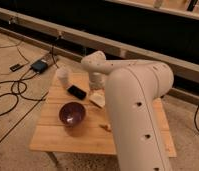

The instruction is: Wipe the white sponge on the table

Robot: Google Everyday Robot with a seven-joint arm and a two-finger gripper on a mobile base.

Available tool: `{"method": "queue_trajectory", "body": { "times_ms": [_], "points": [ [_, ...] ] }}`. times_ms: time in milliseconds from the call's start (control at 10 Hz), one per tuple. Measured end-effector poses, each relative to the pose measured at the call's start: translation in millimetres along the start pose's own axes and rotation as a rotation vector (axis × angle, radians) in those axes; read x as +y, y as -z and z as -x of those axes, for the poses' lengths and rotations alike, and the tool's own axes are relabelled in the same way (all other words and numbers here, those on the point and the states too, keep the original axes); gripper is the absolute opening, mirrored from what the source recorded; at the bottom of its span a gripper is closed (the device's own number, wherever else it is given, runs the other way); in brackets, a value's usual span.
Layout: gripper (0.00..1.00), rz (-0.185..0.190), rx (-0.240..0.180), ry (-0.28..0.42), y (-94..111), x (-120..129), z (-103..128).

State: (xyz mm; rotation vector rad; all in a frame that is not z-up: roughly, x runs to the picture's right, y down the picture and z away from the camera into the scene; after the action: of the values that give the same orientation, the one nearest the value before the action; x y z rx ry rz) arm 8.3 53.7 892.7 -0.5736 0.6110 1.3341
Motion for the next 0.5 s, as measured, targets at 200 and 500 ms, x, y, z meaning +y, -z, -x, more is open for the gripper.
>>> {"method": "queue_trajectory", "body": {
  "times_ms": [200,500],
  "points": [
    [0.80,0.000,0.000,0.002,0.2,1.5,0.2],
    [0.80,0.000,0.001,0.002,-0.1,1.1,0.0]
  ]
}}
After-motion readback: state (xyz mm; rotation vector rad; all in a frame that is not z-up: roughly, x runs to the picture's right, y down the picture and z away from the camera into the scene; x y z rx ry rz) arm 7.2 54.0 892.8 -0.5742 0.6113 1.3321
